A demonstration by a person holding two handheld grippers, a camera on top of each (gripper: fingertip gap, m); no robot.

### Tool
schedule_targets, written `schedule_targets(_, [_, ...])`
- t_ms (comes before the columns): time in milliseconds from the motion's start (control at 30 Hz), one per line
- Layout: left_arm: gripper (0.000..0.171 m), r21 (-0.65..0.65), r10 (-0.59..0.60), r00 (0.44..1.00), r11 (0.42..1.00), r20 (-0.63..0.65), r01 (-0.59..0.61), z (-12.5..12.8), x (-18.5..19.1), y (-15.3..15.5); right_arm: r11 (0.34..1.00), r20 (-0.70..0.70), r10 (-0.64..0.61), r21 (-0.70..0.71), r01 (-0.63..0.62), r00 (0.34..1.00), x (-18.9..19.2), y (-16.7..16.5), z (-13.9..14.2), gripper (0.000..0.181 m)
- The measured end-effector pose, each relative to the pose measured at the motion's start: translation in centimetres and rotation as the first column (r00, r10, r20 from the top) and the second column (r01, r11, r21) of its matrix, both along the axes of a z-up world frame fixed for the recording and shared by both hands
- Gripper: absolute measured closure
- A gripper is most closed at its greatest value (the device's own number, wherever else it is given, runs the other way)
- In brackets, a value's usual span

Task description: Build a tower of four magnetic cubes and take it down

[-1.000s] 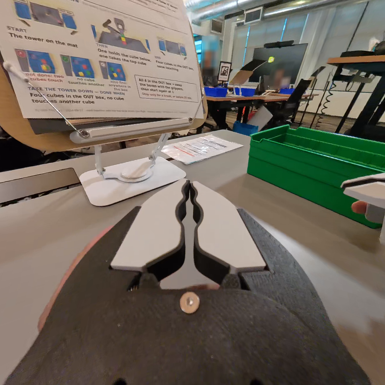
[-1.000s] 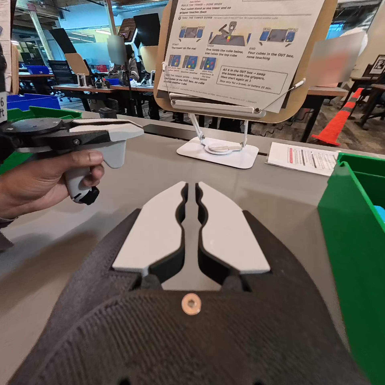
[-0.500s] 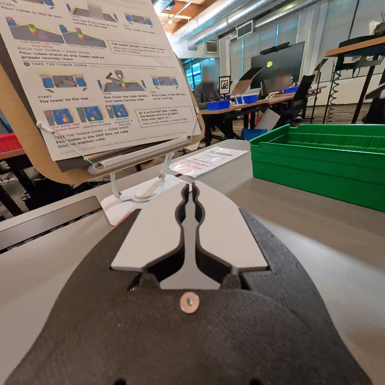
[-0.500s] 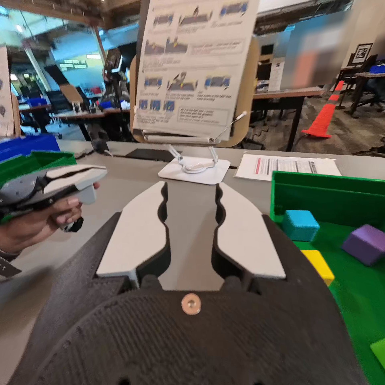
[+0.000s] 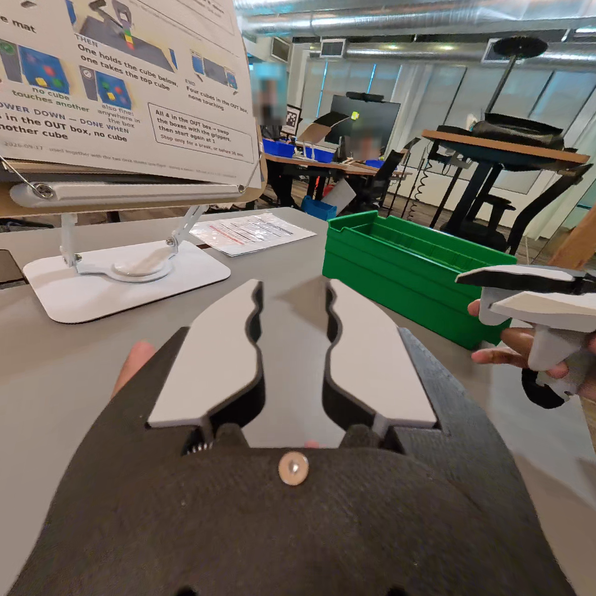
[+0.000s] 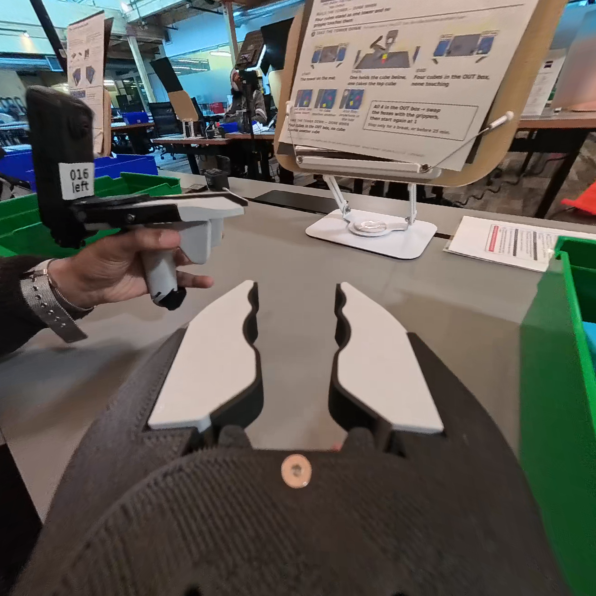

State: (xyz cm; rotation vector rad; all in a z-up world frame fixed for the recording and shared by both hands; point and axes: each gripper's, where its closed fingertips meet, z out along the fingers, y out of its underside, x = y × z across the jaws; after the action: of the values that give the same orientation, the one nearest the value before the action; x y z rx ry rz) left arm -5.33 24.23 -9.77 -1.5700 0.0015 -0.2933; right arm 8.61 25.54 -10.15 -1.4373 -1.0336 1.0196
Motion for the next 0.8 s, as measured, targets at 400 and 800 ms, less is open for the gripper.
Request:
schedule_targets(400, [0.087,-0.04,0.109,0.979,0.992,-0.171,-0.117,-1.7,-0.2,0.9,0.995,0.0,-0.002,-0.099,0.002,1.0,-0.2,0.5,-1.0,0.135])
schedule_targets(800, [0.095,-0.008,0.048,0.995,0.999,-0.089,-0.049,-0.9,0.4,0.5,0.992,0.014,0.007,-0.127,-0.005,1.0,-0.6,0.4,-1.8,0.139])
